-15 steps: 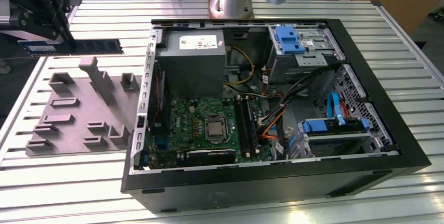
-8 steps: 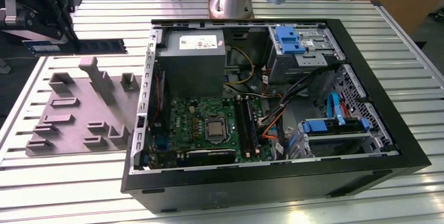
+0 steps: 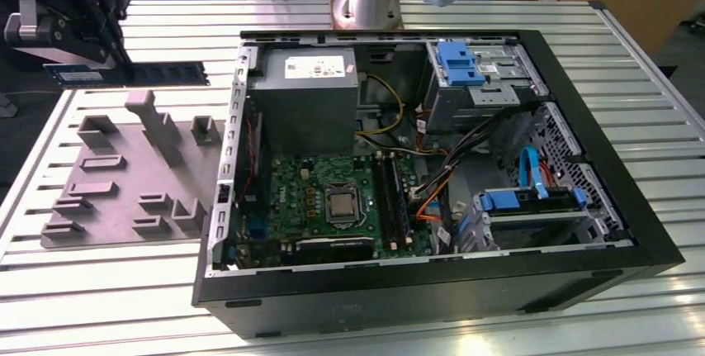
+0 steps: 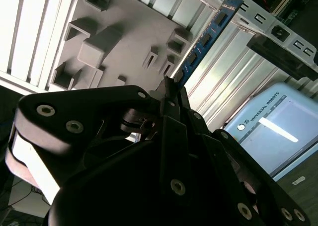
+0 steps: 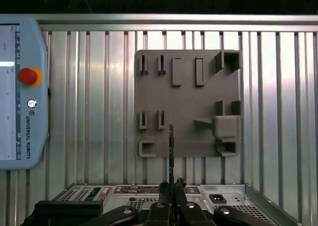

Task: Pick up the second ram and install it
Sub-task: 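Pick up the second ram and move it above second insertion slot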

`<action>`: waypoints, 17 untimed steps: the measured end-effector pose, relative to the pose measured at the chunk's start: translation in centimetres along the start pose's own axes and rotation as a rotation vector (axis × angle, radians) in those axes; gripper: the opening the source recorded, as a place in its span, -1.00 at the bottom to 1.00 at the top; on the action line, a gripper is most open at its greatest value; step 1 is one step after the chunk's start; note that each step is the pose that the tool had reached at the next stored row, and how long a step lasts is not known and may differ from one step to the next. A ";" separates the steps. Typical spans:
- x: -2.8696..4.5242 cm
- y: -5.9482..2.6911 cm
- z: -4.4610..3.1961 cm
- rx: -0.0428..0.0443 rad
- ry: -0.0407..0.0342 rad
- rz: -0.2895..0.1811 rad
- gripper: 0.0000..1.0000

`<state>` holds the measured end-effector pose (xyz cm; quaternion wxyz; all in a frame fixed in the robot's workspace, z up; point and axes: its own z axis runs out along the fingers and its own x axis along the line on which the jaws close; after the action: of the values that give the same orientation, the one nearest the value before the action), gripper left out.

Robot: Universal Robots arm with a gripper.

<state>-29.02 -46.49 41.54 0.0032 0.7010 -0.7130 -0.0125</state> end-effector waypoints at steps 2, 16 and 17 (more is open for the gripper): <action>0.00 -0.15 0.00 0.0001 -0.0001 0.000 -0.72; -0.02 -1.23 -0.02 0.0001 0.0000 0.000 -0.72; -0.02 -1.30 -0.03 0.0000 0.0000 0.000 -0.72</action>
<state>-27.71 -46.49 41.54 0.0032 0.7010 -0.7130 -0.0124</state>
